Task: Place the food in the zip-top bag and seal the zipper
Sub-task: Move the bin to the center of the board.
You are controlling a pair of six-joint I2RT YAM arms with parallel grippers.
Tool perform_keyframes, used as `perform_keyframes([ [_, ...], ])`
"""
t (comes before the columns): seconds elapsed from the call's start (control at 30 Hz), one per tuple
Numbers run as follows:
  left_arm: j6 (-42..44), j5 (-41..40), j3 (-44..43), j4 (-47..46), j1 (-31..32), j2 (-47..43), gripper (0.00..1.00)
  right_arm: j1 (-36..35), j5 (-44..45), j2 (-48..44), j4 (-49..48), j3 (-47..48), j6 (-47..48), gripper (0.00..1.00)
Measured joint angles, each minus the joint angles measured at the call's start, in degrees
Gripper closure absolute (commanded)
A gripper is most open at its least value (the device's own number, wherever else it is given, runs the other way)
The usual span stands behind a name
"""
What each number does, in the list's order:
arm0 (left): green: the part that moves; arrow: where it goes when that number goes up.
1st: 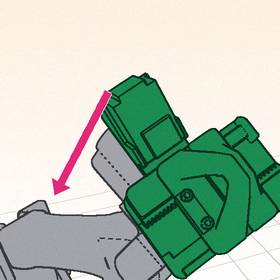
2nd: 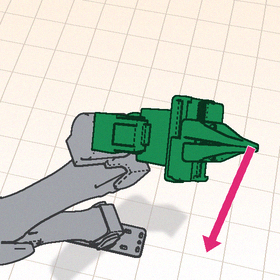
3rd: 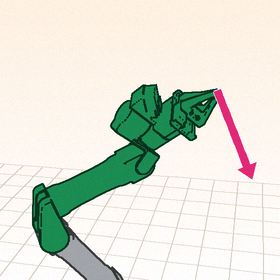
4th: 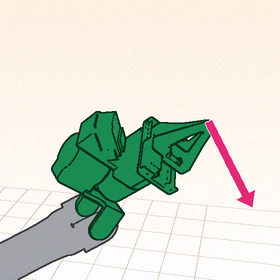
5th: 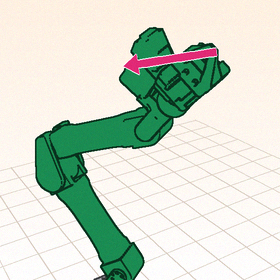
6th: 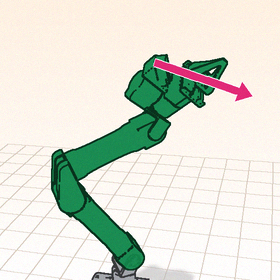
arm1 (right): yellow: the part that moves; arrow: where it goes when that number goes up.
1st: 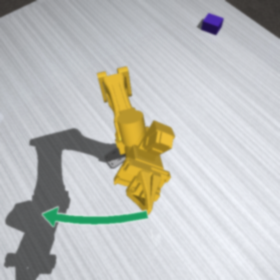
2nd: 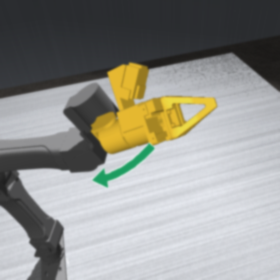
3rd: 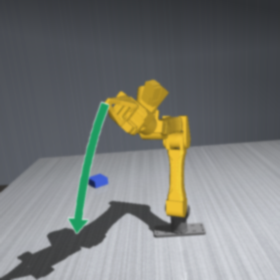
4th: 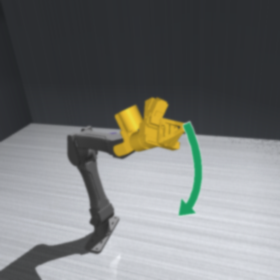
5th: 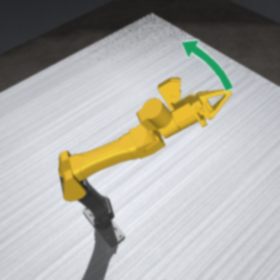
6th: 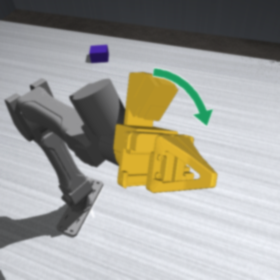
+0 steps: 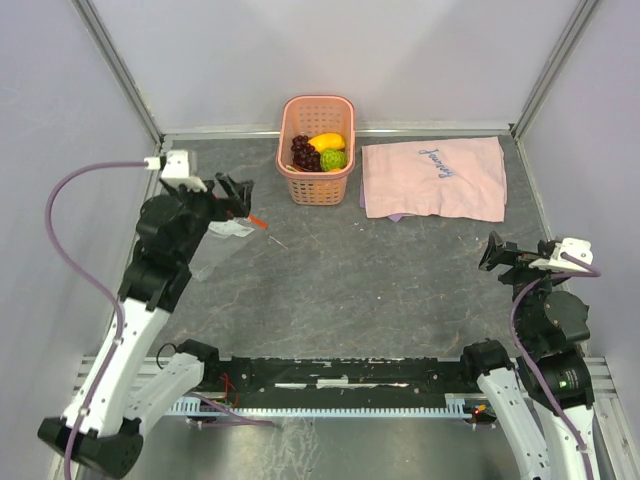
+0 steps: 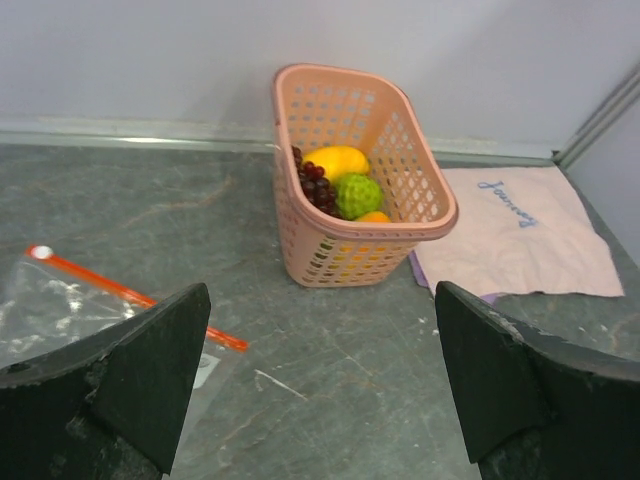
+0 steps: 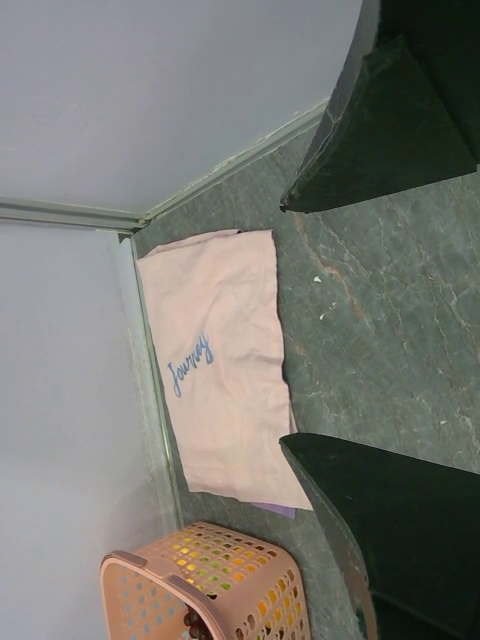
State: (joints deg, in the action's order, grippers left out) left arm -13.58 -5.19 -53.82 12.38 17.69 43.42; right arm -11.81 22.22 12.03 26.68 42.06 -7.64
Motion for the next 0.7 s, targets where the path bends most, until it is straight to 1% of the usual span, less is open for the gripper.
perform_keyframes([
  [0.17, -4.6, 4.4, -6.5, 0.7, 0.0, 12.0, 0.00, 0.0, -1.4, 0.0, -0.2, -0.3, 0.0, 0.01],
  [0.37, -11.5, 10.6, -11.4, 1.1, 0.0, 27.2, 0.00, 0.1, -2.9, 0.0, -0.4, -0.6, 0.0, 0.01],
  [0.47, -13.9, 12.6, -15.7, 1.0, 0.5, 34.2, 0.01, 0.1, -3.1, 0.0, -0.6, -0.8, 0.0, 0.01],
  [0.7, -14.4, 13.1, -32.6, 1.8, 4.2, 52.2, 0.01, 0.1, -3.2, -1.0, -0.6, -1.2, 0.0, 0.01],
])
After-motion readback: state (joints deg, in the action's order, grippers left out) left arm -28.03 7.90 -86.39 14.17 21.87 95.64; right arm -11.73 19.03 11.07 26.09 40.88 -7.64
